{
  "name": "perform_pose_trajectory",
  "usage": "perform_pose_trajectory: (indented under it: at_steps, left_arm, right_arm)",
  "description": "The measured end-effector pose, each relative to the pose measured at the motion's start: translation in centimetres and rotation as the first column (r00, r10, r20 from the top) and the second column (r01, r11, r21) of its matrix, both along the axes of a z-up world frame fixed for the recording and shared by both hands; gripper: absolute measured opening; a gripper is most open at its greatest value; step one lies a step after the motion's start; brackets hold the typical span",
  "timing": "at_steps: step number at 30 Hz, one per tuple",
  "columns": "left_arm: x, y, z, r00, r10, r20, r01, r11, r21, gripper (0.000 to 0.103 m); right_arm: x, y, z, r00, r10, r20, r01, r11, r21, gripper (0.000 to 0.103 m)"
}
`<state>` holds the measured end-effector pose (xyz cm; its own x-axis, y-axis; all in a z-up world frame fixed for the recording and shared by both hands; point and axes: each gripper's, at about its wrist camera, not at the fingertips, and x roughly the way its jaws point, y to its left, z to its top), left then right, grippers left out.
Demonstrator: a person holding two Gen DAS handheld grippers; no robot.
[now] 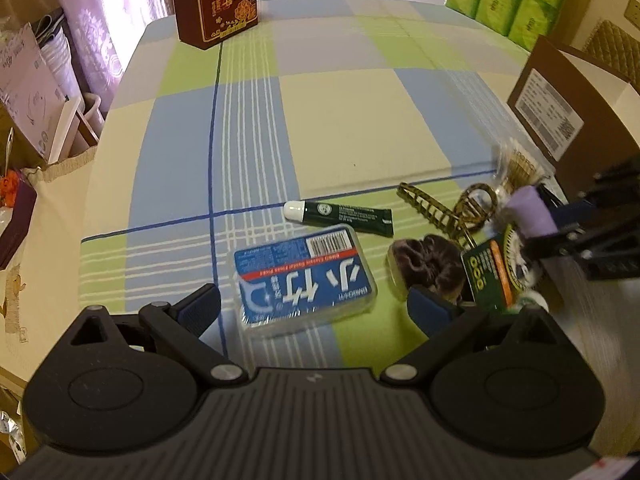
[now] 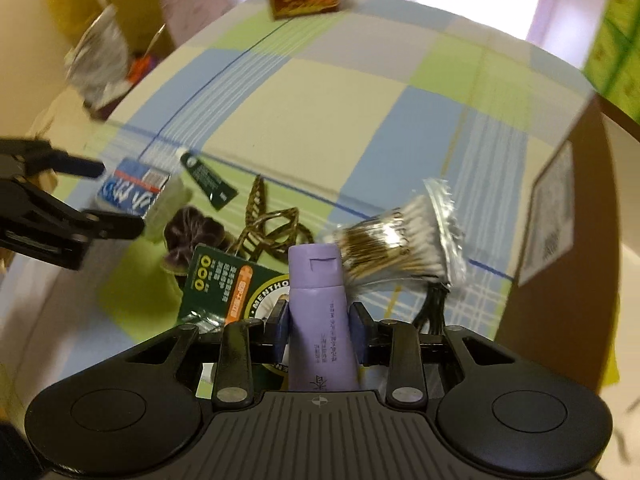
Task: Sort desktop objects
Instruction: 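Lift the purple tube with the right gripper while the left gripper grasps the blue toothpick box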
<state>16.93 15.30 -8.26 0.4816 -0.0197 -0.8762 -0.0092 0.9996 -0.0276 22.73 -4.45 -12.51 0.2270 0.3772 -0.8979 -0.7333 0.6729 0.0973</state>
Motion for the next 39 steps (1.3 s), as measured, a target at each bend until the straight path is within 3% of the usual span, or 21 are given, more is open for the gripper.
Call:
perform_pose_trajectory:
  at_steps: [11,22,30,39]
  left_arm:
    - [2.8,-0.1,-2.5,0.999,-0.020,-0.026,0.022,0.998,0.065,0.087]
    - [-1.2,-0.9,-2.2,0.994,-0.112,-0.006,0.112,0.987,0.119,0.086]
    - [-5.0,-1.9,0.3,0.990,-0.140,0.032,0.134,0.980,0.144,0.086]
    - [-6.6,-5.6,4.1,0.977,-0.192,0.089,0.176,0.972,0.156,0.086]
  right_arm:
    - [-1.1,-2.7,2.7,0.989,-0.151,0.005,0.149,0.981,0.120,0.029]
    - [-3.5,-5.4,4.1,0.979,-0.206,-0.008,0.204,0.963,0.178,0.029]
    - [-5.4,-7.1,4.6,0.978,-0.207,-0.018,0.207,0.959,0.193,0.029]
    - [-6.9,-9.7,5.2,0.977,-0.212,-0.013,0.210,0.954,0.215,0.030]
